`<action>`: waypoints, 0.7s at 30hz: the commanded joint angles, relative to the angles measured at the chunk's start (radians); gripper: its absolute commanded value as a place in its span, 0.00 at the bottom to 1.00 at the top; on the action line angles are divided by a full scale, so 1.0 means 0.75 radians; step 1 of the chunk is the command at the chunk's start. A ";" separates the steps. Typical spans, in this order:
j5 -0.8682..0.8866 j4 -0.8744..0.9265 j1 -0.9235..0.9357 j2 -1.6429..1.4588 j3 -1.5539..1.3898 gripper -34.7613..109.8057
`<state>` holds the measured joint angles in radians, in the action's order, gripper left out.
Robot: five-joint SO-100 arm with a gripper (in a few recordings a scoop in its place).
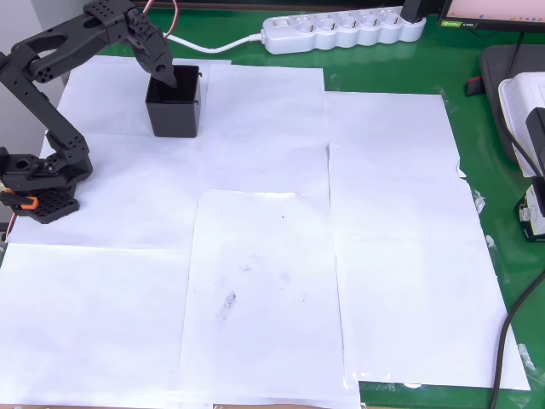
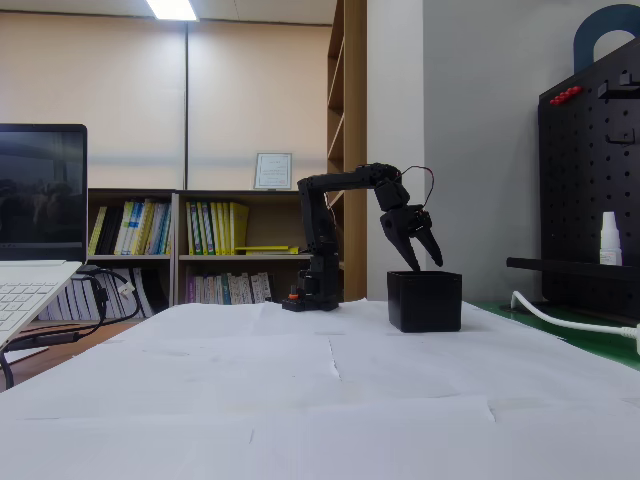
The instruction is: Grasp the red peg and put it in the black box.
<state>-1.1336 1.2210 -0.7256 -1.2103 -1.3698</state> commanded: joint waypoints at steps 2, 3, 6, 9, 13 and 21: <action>0.029 0.123 -0.004 0.088 -0.272 0.24; 0.010 0.166 0.000 0.119 -0.331 0.24; -0.059 0.256 0.031 0.192 -0.491 0.24; -0.135 0.290 0.080 0.268 -0.550 0.24; -0.231 0.346 0.192 0.430 -0.520 0.24; -0.456 0.063 0.548 1.076 0.485 0.24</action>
<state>-1.4113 1.3361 -0.3912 -0.6090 -1.3269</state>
